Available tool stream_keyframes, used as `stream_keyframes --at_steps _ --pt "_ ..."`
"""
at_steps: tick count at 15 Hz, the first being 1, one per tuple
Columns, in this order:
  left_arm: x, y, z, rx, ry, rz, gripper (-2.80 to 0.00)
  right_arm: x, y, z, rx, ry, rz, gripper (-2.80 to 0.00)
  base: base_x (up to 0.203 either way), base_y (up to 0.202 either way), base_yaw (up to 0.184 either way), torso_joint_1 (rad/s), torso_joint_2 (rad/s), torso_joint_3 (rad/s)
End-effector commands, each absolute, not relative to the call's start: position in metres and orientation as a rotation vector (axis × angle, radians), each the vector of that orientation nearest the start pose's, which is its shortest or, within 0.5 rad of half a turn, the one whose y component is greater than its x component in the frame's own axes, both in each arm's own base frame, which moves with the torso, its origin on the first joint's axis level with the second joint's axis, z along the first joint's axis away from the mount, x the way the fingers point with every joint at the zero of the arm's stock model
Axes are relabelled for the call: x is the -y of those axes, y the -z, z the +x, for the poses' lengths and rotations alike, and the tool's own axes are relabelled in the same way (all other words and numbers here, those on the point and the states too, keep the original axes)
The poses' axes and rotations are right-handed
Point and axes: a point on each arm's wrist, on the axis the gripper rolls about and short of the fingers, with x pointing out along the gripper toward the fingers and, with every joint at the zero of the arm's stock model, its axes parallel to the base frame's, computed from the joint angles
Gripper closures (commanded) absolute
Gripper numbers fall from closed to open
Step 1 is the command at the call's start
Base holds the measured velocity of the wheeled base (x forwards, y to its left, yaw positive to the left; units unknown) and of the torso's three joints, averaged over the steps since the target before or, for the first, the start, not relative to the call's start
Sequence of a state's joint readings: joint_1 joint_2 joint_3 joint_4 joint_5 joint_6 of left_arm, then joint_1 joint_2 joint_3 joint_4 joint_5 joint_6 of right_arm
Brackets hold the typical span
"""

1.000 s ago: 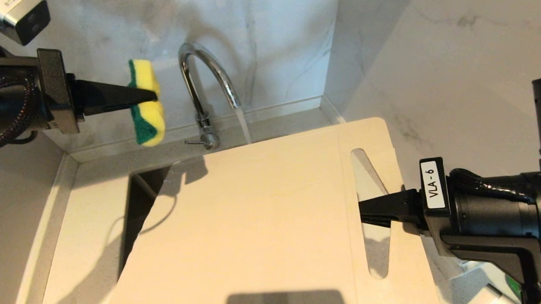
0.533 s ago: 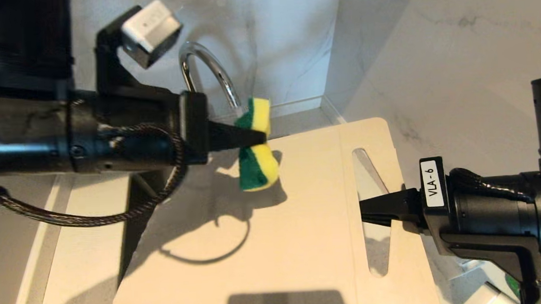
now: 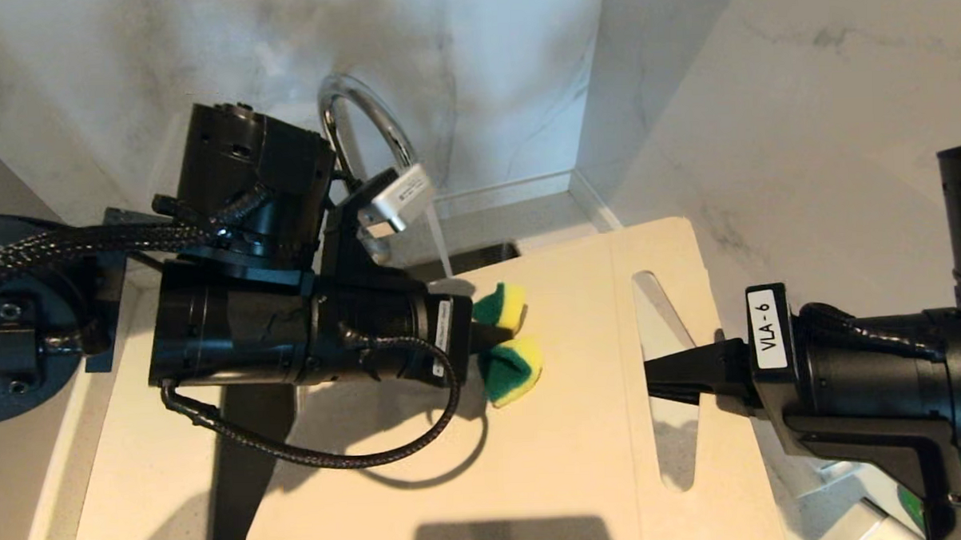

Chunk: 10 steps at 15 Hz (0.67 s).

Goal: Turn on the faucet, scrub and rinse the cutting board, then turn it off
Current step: Put down the cleaning cloth

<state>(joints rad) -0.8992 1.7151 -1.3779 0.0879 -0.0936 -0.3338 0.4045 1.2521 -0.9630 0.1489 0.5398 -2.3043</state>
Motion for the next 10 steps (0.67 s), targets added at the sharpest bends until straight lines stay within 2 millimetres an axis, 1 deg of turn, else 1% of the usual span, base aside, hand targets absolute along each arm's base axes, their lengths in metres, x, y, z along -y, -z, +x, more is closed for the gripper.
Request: stream_keyframes --at_steps 1,3,4,7,9,10 --pt "0.246 -0.258 0.205 -0.571 0.867 -0.116 0.00 -0.084 -0.266 0.167 0.830 -0.968 -2.034 0.00 0.000 0.000 0.000 0.000 0.00 0.000" --pt "0.228 -0.260 0.206 -0.547 0.839 -0.123 0.00 -0.084 -0.265 0.169 0.826 -0.970 -2.034 0.00 0.000 0.000 0.000 0.000 0.00 0.000" --pt "0.222 -0.261 0.205 -0.541 0.834 -0.125 0.00 -0.084 -0.265 0.170 0.824 -0.970 -2.034 0.00 0.000 0.000 0.000 0.000 0.00 0.000" --pt "0.204 -0.263 0.194 -0.537 0.833 -0.129 0.00 -0.083 -0.268 0.172 0.834 -0.935 -2.041 0.00 0.000 0.000 0.000 0.000 0.00 0.000" --pt "0.186 -0.264 0.191 -0.526 0.815 -0.134 0.00 -0.081 -0.269 0.173 0.825 -0.923 -2.044 0.00 0.000 0.000 0.000 0.000 0.00 0.000" --pt "0.174 -0.262 0.191 -0.527 0.795 -0.130 0.00 -0.081 -0.270 0.173 0.825 -0.921 -2.045 0.00 0.000 0.000 0.000 0.000 0.00 0.000"
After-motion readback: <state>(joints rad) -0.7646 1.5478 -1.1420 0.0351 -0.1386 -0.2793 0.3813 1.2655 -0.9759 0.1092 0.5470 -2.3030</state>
